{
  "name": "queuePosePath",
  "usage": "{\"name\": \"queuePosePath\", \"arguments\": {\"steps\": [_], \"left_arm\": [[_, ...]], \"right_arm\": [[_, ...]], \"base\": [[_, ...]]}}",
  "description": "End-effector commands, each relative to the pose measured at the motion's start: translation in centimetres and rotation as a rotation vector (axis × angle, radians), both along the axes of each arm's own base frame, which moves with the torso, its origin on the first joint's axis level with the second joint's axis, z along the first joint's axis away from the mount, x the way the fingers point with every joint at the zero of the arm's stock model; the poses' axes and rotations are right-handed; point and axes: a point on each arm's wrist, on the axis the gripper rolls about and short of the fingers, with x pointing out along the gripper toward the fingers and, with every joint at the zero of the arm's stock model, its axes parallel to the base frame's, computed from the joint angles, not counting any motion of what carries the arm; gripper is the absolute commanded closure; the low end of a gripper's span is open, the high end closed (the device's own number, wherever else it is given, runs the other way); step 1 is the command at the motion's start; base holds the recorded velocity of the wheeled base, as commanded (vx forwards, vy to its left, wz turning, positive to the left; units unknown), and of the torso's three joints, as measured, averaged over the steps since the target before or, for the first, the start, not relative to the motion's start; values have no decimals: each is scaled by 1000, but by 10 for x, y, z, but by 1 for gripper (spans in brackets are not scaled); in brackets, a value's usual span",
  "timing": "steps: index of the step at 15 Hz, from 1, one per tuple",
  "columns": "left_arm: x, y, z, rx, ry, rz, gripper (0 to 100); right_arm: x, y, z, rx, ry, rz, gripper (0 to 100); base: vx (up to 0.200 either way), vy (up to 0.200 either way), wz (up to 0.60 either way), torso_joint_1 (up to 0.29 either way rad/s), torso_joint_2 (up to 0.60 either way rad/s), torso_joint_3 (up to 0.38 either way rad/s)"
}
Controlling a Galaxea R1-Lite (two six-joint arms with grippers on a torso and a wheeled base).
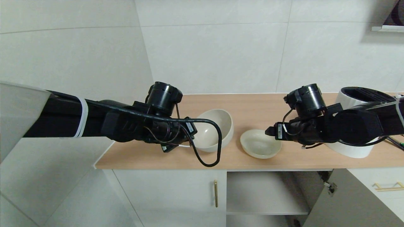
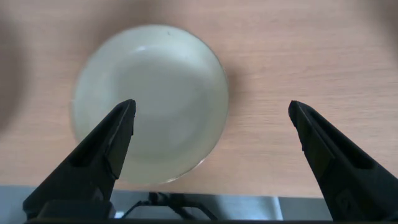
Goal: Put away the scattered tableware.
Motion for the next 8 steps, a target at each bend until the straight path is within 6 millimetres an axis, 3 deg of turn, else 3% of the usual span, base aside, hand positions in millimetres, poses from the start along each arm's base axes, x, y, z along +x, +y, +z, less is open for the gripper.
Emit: {"name": "queuePosePath", "arguments": {"steps": [1, 8], "left_arm": [[-1, 1, 4, -4, -8, 2, 100], [-1, 0, 2, -3, -5, 1, 100]], "right_arm": [[9, 4, -18, -17, 36, -1, 0], [22, 4, -38, -25, 52, -15, 0]], "base": [[0, 0, 0, 0, 0, 0], [0, 0, 0, 0, 0, 0]]}}
